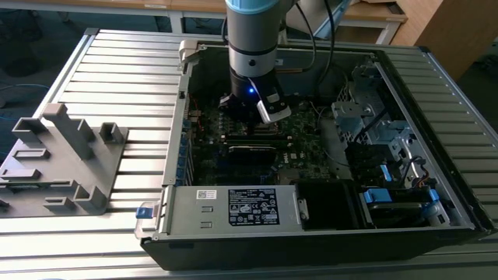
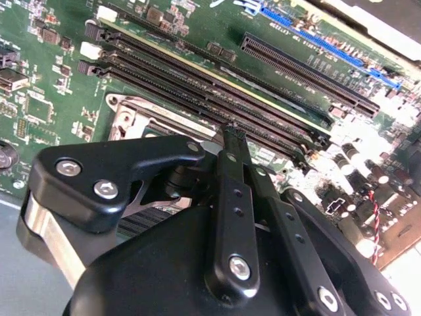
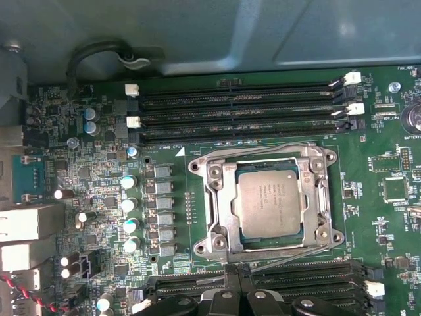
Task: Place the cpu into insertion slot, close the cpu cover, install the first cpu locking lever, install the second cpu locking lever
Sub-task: 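Install the second cpu locking lever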
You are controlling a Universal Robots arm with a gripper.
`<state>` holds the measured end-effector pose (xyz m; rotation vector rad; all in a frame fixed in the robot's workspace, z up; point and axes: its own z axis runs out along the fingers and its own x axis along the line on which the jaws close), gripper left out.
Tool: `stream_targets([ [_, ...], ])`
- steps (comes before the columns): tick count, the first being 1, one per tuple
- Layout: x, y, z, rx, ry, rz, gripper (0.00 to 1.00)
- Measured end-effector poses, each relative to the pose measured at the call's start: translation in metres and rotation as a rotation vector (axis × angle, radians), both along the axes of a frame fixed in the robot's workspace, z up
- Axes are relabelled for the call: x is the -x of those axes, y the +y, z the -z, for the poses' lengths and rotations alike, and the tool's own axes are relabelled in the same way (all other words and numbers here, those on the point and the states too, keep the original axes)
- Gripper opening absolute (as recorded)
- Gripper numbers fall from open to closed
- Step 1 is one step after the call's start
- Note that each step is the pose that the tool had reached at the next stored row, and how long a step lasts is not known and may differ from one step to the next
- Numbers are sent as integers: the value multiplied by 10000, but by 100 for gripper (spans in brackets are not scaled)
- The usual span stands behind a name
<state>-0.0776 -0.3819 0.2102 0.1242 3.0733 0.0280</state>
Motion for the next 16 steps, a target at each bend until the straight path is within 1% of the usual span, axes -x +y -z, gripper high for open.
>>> stream_targets([
  [16,7,0,16,-4,-3,0,11],
])
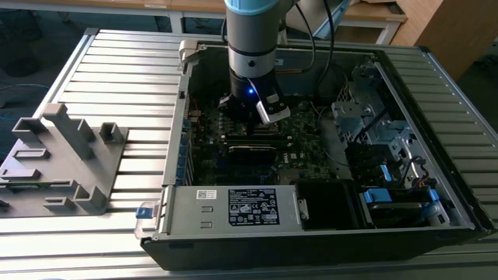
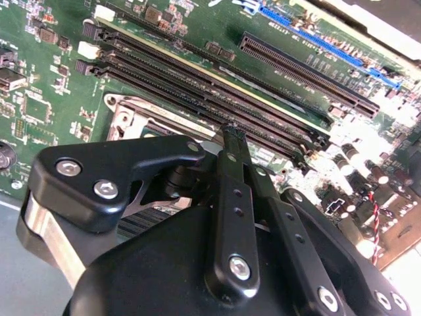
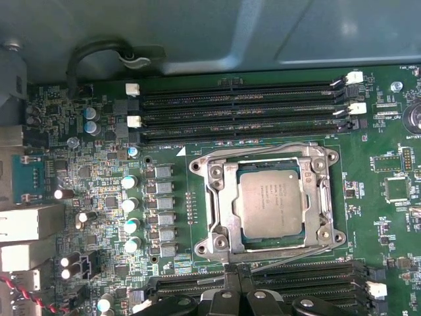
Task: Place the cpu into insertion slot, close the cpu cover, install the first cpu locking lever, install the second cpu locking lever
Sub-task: 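Install the second cpu locking lever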
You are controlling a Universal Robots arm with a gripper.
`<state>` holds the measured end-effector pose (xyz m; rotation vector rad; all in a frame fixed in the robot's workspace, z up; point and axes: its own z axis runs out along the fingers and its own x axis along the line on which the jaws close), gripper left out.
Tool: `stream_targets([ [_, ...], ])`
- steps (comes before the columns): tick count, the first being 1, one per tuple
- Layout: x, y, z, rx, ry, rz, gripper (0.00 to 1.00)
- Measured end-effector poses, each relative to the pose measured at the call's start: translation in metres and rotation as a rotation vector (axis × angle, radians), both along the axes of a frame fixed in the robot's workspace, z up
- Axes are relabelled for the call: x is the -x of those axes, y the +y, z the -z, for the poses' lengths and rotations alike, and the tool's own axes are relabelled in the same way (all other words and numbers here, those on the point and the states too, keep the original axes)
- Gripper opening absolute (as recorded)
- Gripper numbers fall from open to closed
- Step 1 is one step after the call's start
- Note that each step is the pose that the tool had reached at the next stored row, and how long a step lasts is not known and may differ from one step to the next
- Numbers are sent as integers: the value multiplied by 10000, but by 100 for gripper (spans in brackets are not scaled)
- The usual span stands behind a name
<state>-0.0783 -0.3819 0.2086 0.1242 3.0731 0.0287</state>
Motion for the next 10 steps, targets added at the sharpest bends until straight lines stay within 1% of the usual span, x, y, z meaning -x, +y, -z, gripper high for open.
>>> stream_targets([
  [6,23,0,39,5,2,0,11],
  [10,85,2,62,4,2,0,11],
])
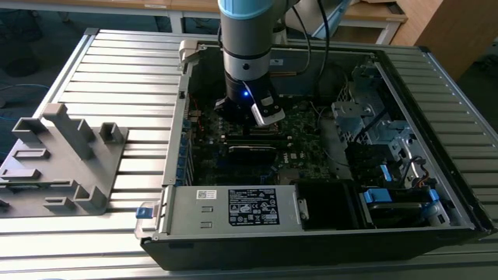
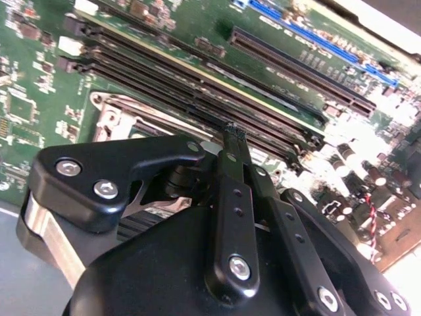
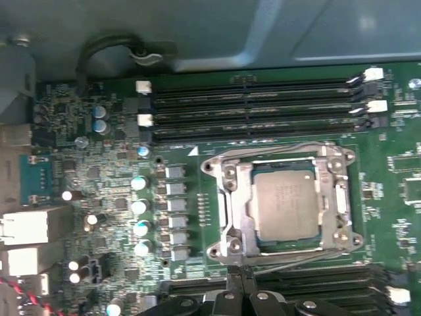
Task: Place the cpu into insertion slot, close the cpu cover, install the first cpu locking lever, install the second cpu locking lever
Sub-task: 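Install the second cpu locking lever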
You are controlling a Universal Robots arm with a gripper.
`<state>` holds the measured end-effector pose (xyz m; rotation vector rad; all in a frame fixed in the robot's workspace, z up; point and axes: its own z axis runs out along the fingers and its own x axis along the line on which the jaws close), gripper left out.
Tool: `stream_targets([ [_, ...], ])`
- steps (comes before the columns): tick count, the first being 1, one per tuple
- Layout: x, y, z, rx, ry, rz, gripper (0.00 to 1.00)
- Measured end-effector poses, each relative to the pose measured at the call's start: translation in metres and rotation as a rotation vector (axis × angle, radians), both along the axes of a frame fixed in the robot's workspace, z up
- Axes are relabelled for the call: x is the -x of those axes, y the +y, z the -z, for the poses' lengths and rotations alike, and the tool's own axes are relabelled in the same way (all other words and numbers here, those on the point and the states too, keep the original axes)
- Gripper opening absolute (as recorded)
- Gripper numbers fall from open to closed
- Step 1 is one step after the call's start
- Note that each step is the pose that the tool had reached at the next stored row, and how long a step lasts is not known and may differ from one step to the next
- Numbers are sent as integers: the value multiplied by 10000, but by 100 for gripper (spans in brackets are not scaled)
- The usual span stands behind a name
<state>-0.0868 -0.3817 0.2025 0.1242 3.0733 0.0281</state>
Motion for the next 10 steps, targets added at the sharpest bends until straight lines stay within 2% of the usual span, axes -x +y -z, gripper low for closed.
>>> stream_targets([
  [2,29,2,9,0,0,1,11],
  [6,34,4,12,2,1,-1,11],
  [10,38,4,12,-109,0,1,11],
])
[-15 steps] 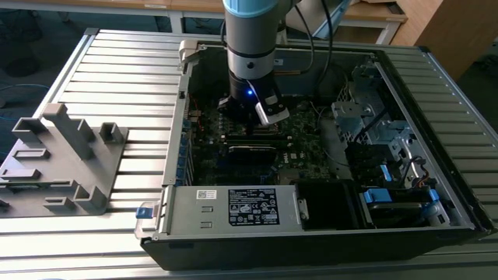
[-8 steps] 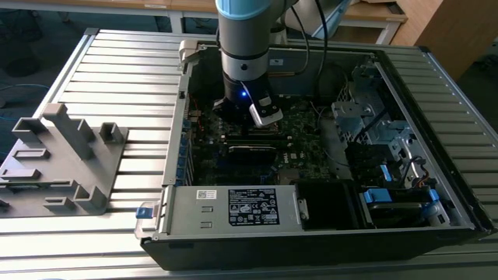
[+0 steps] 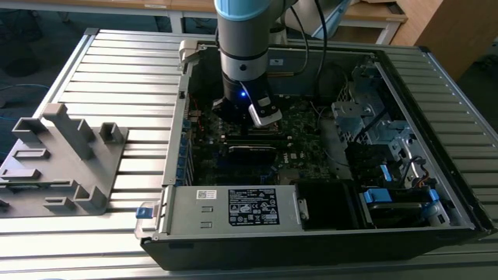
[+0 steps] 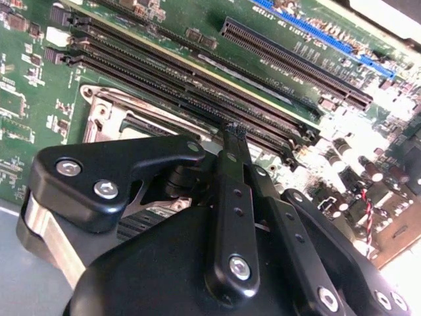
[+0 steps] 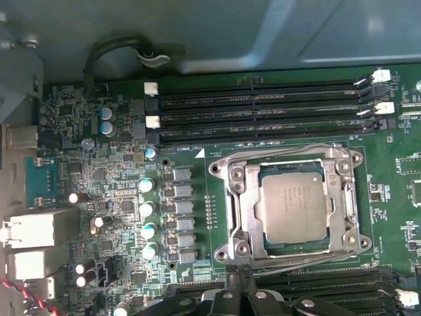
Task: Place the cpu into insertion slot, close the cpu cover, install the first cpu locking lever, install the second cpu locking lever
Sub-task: 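Install the second cpu locking lever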
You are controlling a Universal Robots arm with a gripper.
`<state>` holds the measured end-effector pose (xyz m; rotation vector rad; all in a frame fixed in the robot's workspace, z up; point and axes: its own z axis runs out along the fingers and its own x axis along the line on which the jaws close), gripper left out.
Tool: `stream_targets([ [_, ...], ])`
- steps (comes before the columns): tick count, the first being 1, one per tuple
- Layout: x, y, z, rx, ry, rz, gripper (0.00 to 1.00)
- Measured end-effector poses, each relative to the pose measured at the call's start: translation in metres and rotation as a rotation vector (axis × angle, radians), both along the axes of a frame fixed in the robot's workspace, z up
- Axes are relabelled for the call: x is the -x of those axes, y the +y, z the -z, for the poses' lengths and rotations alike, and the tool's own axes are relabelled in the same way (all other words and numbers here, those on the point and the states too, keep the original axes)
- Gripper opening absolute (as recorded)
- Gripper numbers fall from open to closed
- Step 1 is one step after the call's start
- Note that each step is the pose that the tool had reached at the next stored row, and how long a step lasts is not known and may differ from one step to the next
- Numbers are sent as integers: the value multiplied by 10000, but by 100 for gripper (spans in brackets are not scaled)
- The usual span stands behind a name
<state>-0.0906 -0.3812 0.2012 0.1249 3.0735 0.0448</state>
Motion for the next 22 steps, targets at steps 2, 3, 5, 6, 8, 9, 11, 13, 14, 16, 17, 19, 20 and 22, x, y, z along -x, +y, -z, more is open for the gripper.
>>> stream_targets([
  [2,2,0,0,-23,-1,-1,11],
  [3,7,-1,1,-37,-2,-1,11],
  [5,22,0,2,-116,-6,0,11],
  [6,28,0,3,-195,-7,-2,11],
  [8,42,-1,8,-323,-12,-1,11],
  [9,45,-1,10,-367,-12,-2,11],
  [11,51,-1,15,-446,-14,-2,11],
  [13,56,-2,19,-522,-14,0,11],
  [14,58,-3,20,-554,-14,0,11],
  [16,60,-3,22,-599,-14,-1,11],
  [17,61,-3,23,-607,-15,-1,11],
  [19,64,-7,25,-619,-16,-2,11],
  [20,66,-10,27,-625,-16,-2,11],
  [22,73,-18,34,-647,-17,1,11],
])
